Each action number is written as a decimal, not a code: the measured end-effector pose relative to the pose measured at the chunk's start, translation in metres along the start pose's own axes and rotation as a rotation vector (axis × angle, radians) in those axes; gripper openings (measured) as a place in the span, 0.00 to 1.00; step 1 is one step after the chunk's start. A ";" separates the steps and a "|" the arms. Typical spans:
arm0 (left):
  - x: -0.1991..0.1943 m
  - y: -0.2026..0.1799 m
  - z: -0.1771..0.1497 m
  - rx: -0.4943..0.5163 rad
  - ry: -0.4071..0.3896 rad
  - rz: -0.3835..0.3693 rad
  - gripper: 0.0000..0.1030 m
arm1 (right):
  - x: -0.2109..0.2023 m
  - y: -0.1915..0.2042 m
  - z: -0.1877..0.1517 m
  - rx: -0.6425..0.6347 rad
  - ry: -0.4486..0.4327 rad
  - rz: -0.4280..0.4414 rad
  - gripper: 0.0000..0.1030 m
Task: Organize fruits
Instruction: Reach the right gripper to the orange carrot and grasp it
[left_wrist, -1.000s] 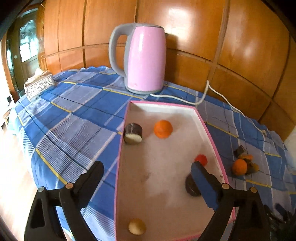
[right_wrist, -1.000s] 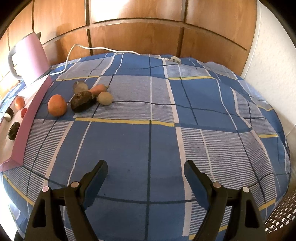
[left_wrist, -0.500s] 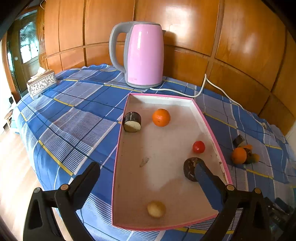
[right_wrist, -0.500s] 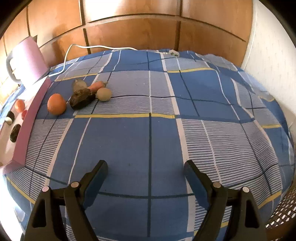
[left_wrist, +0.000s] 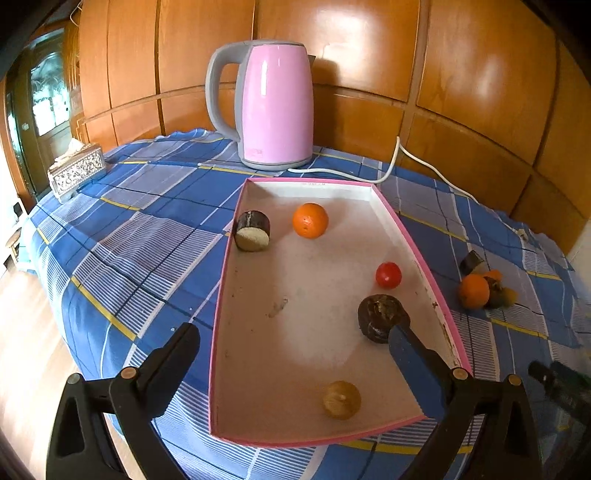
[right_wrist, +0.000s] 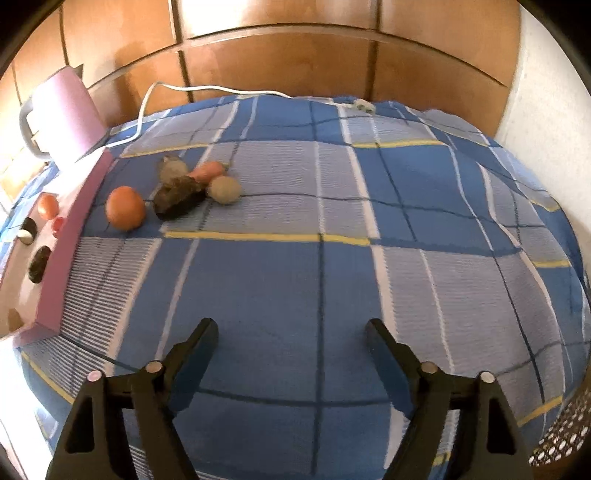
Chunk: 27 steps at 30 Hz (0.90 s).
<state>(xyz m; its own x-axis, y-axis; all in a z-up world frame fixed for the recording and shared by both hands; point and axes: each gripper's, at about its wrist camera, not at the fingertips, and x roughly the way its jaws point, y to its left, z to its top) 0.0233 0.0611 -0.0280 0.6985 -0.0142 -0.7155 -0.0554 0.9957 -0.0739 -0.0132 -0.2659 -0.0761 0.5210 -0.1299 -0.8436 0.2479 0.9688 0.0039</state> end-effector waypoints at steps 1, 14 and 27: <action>-0.001 0.000 0.000 -0.002 -0.003 -0.003 1.00 | 0.000 0.002 0.004 -0.003 0.000 0.018 0.71; 0.000 0.001 0.000 -0.001 0.003 -0.023 1.00 | 0.030 0.021 0.099 0.165 0.043 0.344 0.39; 0.007 0.004 -0.001 -0.012 0.029 -0.026 1.00 | 0.105 0.028 0.139 0.274 0.176 0.332 0.32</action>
<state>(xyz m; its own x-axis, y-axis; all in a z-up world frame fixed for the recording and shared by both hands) 0.0273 0.0651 -0.0337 0.6789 -0.0431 -0.7330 -0.0458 0.9939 -0.1008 0.1623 -0.2815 -0.0895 0.4679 0.2388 -0.8509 0.3101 0.8572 0.4111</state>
